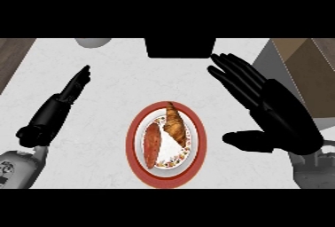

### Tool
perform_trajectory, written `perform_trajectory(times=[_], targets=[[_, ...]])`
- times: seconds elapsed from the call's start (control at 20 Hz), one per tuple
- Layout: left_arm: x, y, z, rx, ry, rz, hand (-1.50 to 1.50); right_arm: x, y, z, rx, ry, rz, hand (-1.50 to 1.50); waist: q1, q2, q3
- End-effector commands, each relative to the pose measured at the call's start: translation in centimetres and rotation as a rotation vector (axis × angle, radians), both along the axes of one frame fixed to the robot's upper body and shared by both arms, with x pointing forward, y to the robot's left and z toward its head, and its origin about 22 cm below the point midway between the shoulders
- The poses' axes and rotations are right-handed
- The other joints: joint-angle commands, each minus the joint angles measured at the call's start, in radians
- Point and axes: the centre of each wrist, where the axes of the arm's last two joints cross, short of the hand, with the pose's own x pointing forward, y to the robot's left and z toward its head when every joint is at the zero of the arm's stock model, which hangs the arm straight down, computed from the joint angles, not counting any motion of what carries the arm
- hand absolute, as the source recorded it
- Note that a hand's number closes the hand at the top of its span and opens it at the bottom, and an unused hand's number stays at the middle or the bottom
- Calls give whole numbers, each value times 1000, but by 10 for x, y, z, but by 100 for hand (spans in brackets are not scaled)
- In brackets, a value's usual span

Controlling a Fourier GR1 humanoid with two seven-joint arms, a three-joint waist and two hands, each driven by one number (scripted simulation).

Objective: Pick the croissant from the plate and place it in the cardboard box

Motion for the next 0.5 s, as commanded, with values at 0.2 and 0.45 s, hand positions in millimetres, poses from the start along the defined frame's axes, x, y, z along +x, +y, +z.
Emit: perform_trajectory(times=[0.2, 0.45], targets=[[12, -6, 5, -1, -4, -28, 0, -12, 56, 5, -435, -5, -58, -150, -1, -4, -2], [-1, -3, -14, 2, 3, -35, 0, -31, 100, -12, -701, 70, -78, -150, 10, -4, -2]])
